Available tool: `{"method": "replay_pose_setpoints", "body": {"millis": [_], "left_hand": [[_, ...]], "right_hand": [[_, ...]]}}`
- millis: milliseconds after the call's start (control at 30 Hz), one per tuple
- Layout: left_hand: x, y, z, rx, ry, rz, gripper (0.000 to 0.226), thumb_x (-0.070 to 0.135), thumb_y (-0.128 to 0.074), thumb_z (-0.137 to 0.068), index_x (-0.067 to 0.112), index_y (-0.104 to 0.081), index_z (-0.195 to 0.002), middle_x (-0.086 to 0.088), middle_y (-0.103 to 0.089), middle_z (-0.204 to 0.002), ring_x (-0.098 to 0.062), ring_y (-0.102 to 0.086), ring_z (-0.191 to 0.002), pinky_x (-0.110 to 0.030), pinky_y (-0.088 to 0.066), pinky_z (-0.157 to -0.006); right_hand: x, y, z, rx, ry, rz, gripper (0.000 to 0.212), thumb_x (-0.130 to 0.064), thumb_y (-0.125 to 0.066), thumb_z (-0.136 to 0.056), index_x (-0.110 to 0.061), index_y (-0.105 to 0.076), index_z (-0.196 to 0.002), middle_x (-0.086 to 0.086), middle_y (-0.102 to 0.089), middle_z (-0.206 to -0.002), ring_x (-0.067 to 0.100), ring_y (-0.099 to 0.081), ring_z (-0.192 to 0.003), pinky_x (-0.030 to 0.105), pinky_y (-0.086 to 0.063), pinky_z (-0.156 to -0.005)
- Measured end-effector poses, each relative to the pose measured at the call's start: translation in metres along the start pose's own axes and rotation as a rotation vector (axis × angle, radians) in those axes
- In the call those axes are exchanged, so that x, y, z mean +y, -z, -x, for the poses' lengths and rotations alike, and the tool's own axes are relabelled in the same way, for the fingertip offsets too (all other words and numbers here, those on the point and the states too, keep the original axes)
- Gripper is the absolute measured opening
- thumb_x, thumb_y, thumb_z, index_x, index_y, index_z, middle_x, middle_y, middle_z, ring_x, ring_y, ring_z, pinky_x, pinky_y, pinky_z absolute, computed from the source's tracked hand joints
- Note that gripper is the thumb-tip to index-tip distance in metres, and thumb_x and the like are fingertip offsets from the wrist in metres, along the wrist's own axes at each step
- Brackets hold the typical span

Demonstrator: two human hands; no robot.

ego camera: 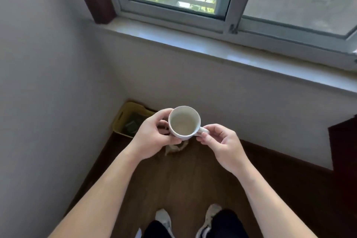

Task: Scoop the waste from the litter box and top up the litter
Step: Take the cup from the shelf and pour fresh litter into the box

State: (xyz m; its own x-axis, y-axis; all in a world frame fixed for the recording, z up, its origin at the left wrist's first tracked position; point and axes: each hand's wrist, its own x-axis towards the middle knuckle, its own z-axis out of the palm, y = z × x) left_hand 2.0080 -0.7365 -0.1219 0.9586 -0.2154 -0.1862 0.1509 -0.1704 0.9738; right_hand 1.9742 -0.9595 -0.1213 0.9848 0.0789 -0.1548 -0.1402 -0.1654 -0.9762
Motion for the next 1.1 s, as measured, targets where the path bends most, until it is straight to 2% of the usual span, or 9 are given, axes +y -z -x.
{"method": "replay_pose_setpoints", "body": {"millis": [267, 433, 633, 733, 833, 967, 1100], "left_hand": [[-0.082, 0.008, -0.079, 0.129, 0.074, -0.047, 0.075, 0.001, -0.086, -0.058, 0.029, -0.060, -0.123, 0.004, -0.067, -0.115, -0.023, -0.064, -0.108, -0.048, -0.054, -0.093], [-0.152, 0.005, -0.133, 0.217, 0.117, -0.091, 0.075, 0.000, -0.088, -0.062, 0.032, -0.059, -0.123, 0.014, -0.066, -0.115, -0.009, -0.062, -0.111, -0.026, -0.053, -0.090], [-0.287, 0.003, -0.184, 0.260, 0.129, -0.121, 0.075, 0.008, -0.088, -0.065, 0.039, -0.054, -0.123, 0.029, -0.060, -0.114, 0.005, -0.055, -0.113, -0.010, -0.049, -0.083], [-0.375, 0.002, -0.212, 0.248, 0.098, -0.115, 0.075, 0.013, -0.088, -0.065, 0.036, -0.053, -0.127, 0.025, -0.061, -0.116, 0.001, -0.057, -0.113, -0.017, -0.051, -0.086], [-0.463, -0.002, -0.238, 0.241, 0.071, -0.097, 0.073, 0.012, -0.088, -0.066, 0.032, -0.054, -0.127, 0.019, -0.064, -0.118, -0.005, -0.060, -0.113, -0.025, -0.053, -0.090], [-0.559, -0.010, -0.269, 0.214, 0.023, -0.144, 0.073, 0.016, -0.087, -0.067, 0.033, -0.052, -0.129, 0.019, -0.063, -0.120, -0.003, -0.059, -0.113, -0.024, -0.054, -0.089], [-0.623, -0.018, -0.289, 0.213, 0.015, -0.187, 0.074, 0.019, -0.088, -0.067, 0.038, -0.051, -0.128, 0.022, -0.061, -0.120, -0.002, -0.059, -0.113, -0.026, -0.054, -0.090]], "right_hand": [[0.079, -0.005, -0.115, -0.191, -0.043, 0.073, 0.014, -0.008, -0.065, -0.094, -0.019, -0.073, -0.095, 0.003, -0.077, -0.089, 0.021, -0.073, -0.088, 0.046, -0.058, -0.086], [0.149, -0.008, -0.189, -0.296, -0.023, 0.139, 0.011, -0.019, -0.066, -0.095, -0.027, -0.074, -0.096, -0.006, -0.076, -0.092, 0.013, -0.072, -0.089, 0.029, -0.056, -0.079], [0.275, -0.037, -0.256, -0.379, 0.013, 0.225, 0.020, -0.023, -0.065, -0.095, -0.043, -0.070, -0.094, -0.012, -0.073, -0.092, 0.009, -0.069, -0.087, 0.023, -0.052, -0.076], [0.358, -0.054, -0.286, -0.403, 0.029, 0.281, 0.024, -0.027, -0.063, -0.095, -0.050, -0.068, -0.093, -0.016, -0.070, -0.090, 0.005, -0.065, -0.084, 0.018, -0.050, -0.071], [0.442, -0.069, -0.312, -0.393, 0.057, 0.307, 0.019, -0.024, -0.063, -0.095, -0.041, -0.069, -0.092, -0.018, -0.069, -0.086, 0.002, -0.063, -0.080, 0.015, -0.047, -0.066], [0.539, -0.081, -0.341, -0.390, 0.097, 0.301, 0.014, -0.019, -0.064, -0.094, -0.032, -0.071, -0.095, -0.011, -0.071, -0.087, 0.007, -0.066, -0.082, 0.020, -0.052, -0.068], [0.607, -0.087, -0.359, -0.375, 0.081, 0.253, 0.014, -0.015, -0.063, -0.094, -0.025, -0.072, -0.097, -0.006, -0.074, -0.088, 0.010, -0.069, -0.084, 0.027, -0.059, -0.072]]}}
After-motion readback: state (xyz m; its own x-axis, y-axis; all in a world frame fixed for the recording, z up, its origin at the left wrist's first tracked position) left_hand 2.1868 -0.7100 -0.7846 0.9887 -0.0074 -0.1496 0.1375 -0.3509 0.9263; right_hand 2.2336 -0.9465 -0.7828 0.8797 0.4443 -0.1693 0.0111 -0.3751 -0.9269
